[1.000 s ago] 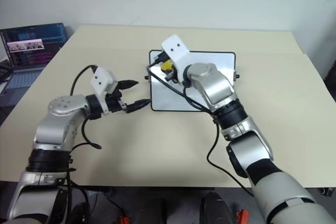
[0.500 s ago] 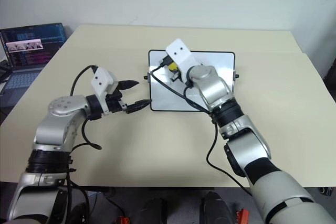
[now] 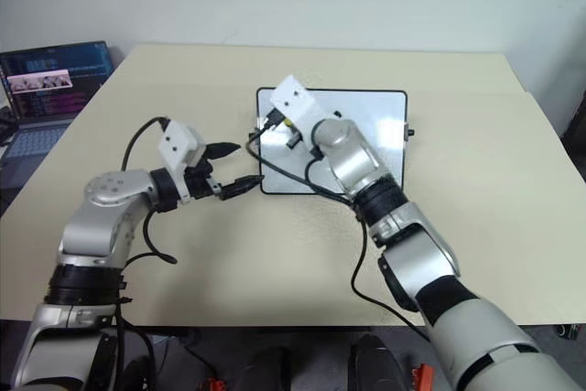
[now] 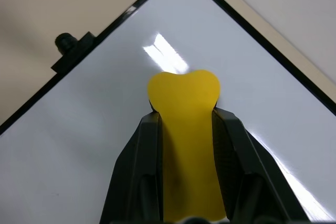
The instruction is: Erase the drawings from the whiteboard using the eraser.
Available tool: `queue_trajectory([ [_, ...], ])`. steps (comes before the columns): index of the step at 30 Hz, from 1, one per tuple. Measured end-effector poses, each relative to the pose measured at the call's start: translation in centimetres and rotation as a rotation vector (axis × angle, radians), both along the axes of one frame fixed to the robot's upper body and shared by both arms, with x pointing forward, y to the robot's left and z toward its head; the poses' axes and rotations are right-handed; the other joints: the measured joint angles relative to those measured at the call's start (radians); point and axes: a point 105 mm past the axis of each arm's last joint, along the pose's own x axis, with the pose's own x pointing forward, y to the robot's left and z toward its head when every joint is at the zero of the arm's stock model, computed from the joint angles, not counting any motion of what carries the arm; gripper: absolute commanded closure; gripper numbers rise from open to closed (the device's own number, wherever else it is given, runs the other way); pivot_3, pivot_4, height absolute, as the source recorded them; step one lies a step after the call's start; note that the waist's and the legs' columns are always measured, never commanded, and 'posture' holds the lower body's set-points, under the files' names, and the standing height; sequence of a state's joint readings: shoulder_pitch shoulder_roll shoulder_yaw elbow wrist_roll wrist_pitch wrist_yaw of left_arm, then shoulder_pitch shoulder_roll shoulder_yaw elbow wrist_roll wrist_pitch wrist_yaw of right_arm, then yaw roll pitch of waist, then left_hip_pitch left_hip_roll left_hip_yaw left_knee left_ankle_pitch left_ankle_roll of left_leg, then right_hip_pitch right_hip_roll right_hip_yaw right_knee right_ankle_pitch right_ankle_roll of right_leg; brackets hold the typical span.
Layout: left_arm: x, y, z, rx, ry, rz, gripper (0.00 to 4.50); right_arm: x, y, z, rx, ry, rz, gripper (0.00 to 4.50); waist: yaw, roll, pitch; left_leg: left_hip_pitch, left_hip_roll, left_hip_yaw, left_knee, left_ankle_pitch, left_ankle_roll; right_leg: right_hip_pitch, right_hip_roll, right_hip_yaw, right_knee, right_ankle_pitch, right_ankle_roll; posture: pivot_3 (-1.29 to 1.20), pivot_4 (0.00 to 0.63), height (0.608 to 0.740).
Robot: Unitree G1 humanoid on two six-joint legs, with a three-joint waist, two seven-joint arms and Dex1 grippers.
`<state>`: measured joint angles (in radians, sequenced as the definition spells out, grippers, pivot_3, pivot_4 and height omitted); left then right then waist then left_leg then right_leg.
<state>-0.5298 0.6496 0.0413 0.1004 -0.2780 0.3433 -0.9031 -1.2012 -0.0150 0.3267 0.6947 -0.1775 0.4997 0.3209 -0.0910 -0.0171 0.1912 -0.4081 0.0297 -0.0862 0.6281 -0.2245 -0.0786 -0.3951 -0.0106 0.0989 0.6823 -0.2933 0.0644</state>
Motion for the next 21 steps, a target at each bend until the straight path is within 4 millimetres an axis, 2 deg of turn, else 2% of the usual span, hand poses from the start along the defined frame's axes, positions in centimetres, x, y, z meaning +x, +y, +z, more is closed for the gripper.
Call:
queue_trajectory([
  [5, -0.2, 0.0, -0.1, 0.001, 0.000, -0.002, 0.00, -0.4, 1.1, -1.5, -0.034, 0.022, 0.035, 3.54, -0.001, 0.000, 0.000, 0.008, 0.000, 0.000, 0.000, 0.000, 0.000, 0.008, 0.000, 0.000, 0.000, 0.000, 0.000, 0.00, 0.150, 0.740],
  [11, -0.3, 0.0, -0.1, 0.001, 0.000, -0.001, 0.00, -1.4, 2.2, -4.0, -0.061, 0.087, 0.094, 3.54, -0.002, -0.001, -0.001, 0.010, 0.000, -0.001, 0.000, 0.000, 0.000, 0.009, 0.001, 0.000, 0.003, 0.000, 0.000, 0.00, 0.150, 0.740],
  [21, -0.3, 0.0, -0.2, 0.001, 0.001, -0.001, 0.00, -1.4, 2.0, -4.5, -0.065, 0.093, 0.101, 3.54, -0.001, -0.002, -0.002, 0.011, 0.000, -0.002, 0.001, 0.001, -0.001, 0.009, 0.001, 0.000, 0.006, 0.000, -0.001, 0.00, 0.150, 0.740],
])
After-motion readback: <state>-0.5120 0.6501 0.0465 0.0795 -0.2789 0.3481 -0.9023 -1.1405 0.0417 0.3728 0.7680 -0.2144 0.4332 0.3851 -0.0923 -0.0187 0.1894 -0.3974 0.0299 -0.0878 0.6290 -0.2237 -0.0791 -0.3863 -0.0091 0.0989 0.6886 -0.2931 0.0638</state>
